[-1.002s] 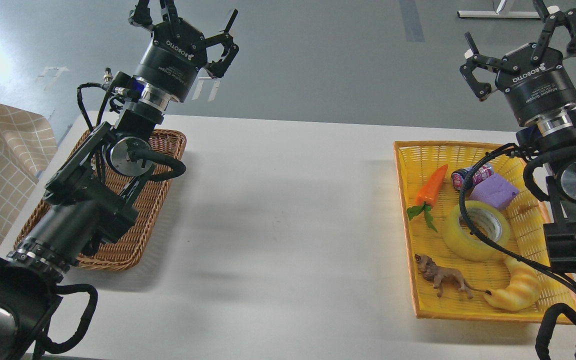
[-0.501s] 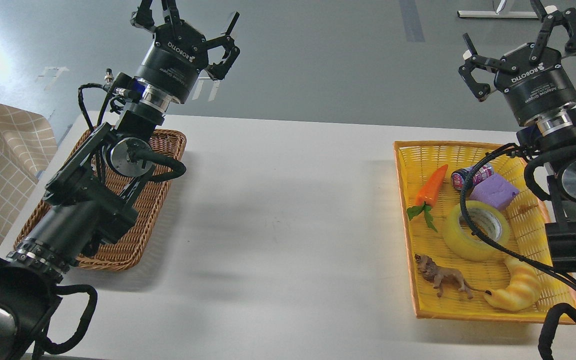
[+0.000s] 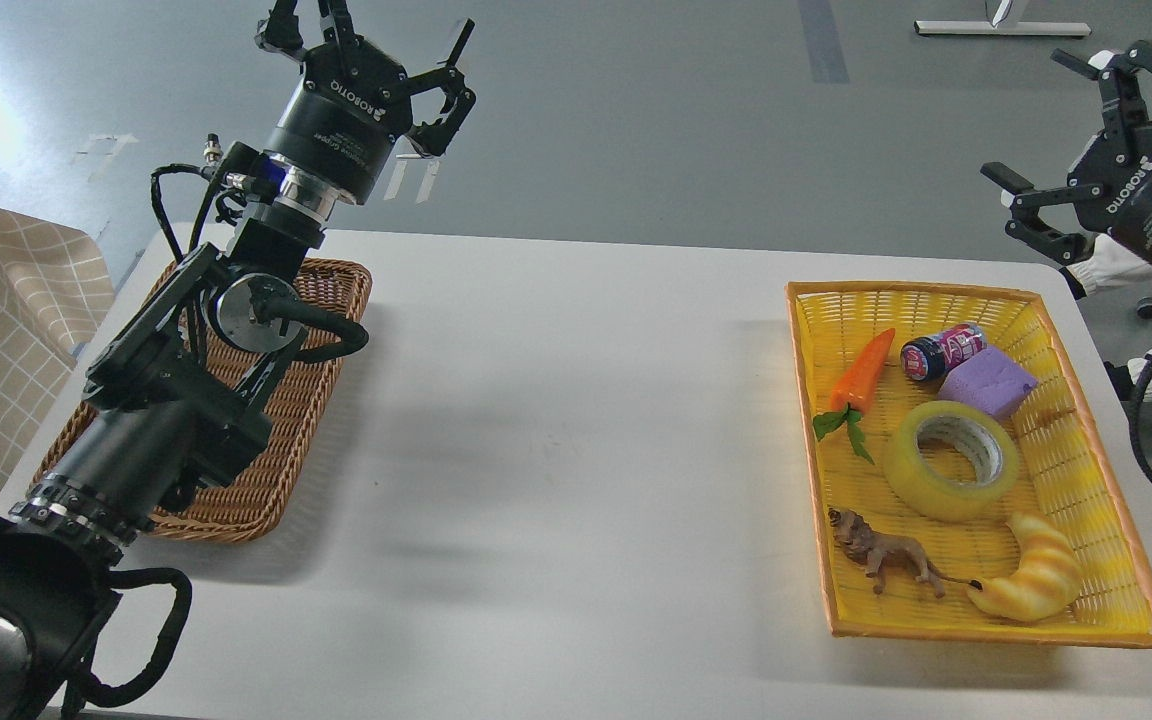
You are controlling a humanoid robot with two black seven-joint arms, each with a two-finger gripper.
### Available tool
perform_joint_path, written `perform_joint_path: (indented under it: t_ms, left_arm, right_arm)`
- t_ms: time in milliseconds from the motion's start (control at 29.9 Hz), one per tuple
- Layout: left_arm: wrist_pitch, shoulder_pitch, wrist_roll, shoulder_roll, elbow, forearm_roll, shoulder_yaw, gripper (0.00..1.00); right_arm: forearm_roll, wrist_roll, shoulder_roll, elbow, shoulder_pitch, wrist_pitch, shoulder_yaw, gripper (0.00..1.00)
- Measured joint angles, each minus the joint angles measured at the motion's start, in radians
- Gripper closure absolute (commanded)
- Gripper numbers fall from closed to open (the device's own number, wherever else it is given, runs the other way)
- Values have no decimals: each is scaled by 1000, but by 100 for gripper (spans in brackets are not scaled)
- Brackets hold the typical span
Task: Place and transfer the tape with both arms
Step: 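Move the right gripper down into the yellow tray toward the tape roll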
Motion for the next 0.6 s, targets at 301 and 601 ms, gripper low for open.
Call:
perform_joint_path:
  t_ms: [301,601]
  left_arm:
    - [5,-1,-1,-2,-1,0,-1,2]
    - [4,-3,-2,-1,-7,1,0,2]
  right_arm:
    - [-380,-6,-141,204,-41,0,-43,1]
    - [-569,-34,-323,344,-151,0,-148,1]
